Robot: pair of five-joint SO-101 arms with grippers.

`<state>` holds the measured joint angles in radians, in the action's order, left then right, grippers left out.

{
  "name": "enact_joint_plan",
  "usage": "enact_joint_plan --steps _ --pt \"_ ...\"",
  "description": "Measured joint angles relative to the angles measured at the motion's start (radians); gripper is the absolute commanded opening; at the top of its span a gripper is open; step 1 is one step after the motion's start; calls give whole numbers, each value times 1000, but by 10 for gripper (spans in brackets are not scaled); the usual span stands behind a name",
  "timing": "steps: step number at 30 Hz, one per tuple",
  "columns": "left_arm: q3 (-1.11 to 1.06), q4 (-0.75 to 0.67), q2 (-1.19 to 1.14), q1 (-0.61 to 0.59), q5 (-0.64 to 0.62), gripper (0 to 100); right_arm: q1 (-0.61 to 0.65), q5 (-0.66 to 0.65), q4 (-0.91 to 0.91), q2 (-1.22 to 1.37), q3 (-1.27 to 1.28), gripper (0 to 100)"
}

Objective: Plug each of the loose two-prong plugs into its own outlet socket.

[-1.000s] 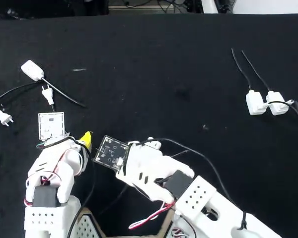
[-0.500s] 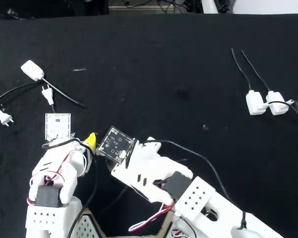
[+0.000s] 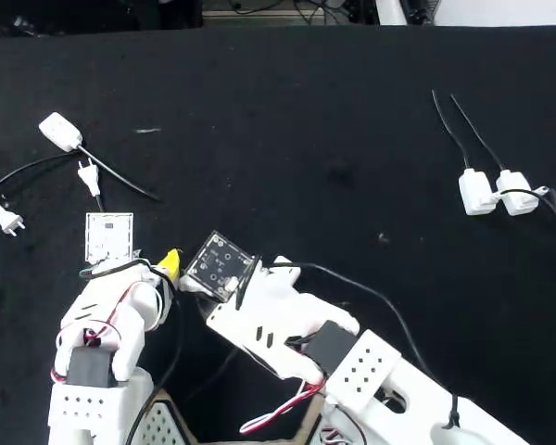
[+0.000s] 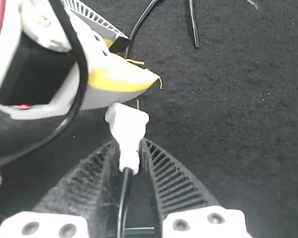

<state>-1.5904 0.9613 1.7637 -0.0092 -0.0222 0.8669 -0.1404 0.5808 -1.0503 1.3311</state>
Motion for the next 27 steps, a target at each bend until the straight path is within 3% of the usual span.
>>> enact_joint_plan --steps 11,18,27 --pt "-11 -18 2 0 0 195 0 49 -14 0 2 11" --pt "-20 -31 2 -2 0 195 -5 157 -48 0 2 11" --pt "-31 -34 2 -2 0 195 -5 167 -55 0 2 11"
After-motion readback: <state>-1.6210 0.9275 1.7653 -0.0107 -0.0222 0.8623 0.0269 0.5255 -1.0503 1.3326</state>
